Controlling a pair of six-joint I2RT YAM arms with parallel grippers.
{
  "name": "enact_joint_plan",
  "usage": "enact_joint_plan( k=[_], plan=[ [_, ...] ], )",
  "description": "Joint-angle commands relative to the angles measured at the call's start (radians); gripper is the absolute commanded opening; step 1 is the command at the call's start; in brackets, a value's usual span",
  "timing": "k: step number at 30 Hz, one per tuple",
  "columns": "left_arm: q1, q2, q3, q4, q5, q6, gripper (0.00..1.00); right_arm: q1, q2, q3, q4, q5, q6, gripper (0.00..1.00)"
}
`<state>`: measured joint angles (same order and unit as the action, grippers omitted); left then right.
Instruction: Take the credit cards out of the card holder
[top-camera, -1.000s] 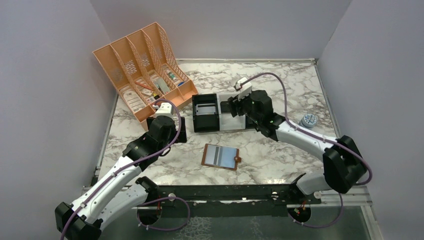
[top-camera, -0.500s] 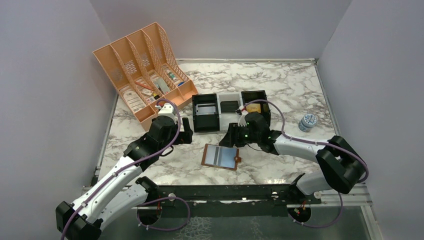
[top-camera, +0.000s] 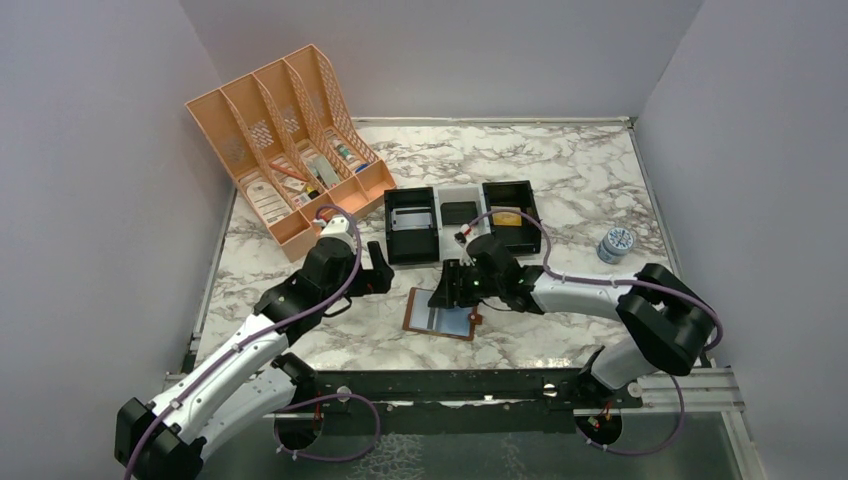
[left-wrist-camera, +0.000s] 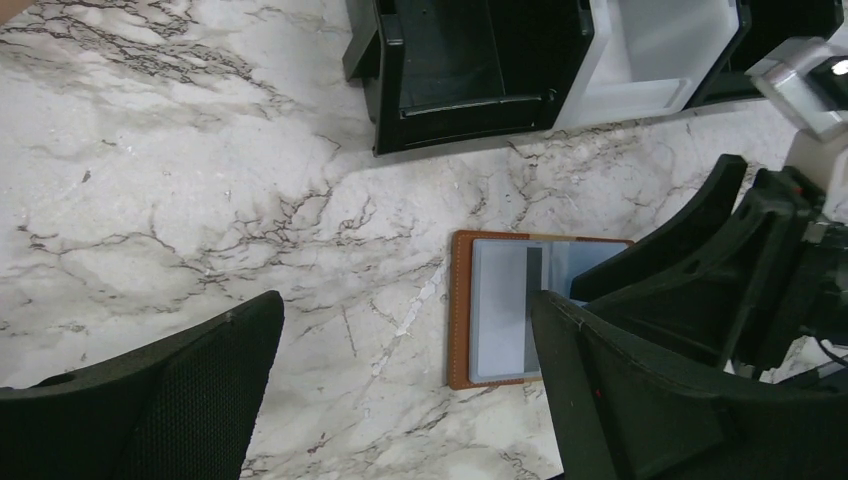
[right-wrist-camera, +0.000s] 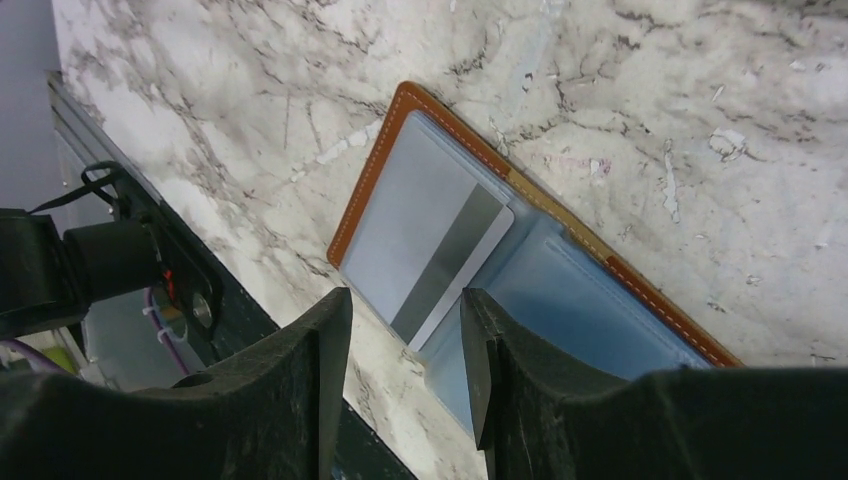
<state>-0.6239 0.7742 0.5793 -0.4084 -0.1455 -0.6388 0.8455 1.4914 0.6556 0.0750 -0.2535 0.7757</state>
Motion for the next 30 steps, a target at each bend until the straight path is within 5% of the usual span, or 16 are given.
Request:
enact_joint_plan(
  k=[1, 9, 16, 30],
  plan=[
    [-0.001, 0.013, -0.012, 0.053, 0.061, -0.016, 0.96, 0.017, 0.045, -0.001, 0.032, -0.009, 0.025, 0.44],
    [-0.001, 0.078, -0.055, 0.161, 0.202, -0.022, 0.83, 0.017, 0.131, -0.011, 0.049, 0.014, 0.068, 0.39],
    [-0.006, 0.228, -0.074, 0.256, 0.351, -0.012, 0.60, 0.002, 0.168, -0.029, 0.092, 0.004, 0.091, 0.28],
    [-0.113, 0.443, -0.105, 0.395, 0.376, -0.014, 0.39, -0.092, 0.165, -0.113, 0.256, -0.179, 0.223, 0.22]
  ],
)
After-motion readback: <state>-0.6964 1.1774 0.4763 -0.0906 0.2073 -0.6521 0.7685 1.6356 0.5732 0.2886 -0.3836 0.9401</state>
